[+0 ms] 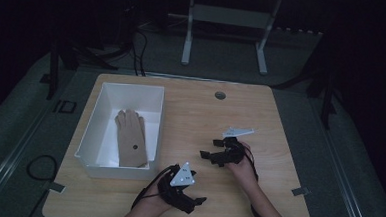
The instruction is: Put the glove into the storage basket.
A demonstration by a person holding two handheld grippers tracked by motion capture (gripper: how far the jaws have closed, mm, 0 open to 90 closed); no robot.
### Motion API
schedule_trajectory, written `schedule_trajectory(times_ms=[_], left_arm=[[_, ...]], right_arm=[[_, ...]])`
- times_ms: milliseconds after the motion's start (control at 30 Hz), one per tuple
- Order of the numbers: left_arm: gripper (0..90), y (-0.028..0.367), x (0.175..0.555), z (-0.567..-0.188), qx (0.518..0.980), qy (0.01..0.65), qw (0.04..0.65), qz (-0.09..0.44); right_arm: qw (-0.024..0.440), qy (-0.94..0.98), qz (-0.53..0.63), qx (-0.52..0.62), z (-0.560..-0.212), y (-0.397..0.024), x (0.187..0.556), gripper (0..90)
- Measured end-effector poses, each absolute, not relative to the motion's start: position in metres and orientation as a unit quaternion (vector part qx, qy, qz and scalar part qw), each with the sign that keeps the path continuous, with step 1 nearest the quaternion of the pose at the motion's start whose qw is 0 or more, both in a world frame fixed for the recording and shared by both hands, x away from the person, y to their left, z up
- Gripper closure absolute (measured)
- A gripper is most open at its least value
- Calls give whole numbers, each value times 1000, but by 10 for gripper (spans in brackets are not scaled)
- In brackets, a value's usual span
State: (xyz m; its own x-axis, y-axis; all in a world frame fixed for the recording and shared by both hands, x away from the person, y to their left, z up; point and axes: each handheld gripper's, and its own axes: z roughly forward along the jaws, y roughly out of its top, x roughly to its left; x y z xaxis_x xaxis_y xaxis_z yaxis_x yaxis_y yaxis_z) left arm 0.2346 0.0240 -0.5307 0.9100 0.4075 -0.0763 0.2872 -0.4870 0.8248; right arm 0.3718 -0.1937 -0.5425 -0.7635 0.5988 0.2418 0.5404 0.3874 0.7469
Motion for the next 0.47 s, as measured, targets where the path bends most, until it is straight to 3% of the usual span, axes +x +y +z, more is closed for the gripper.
schedule_trajectory(times_ms=[467], left_arm=[[156, 21, 240, -552, 858, 213, 465, 49]], right_arm=[[42, 839, 429, 333, -558, -204, 366, 147]])
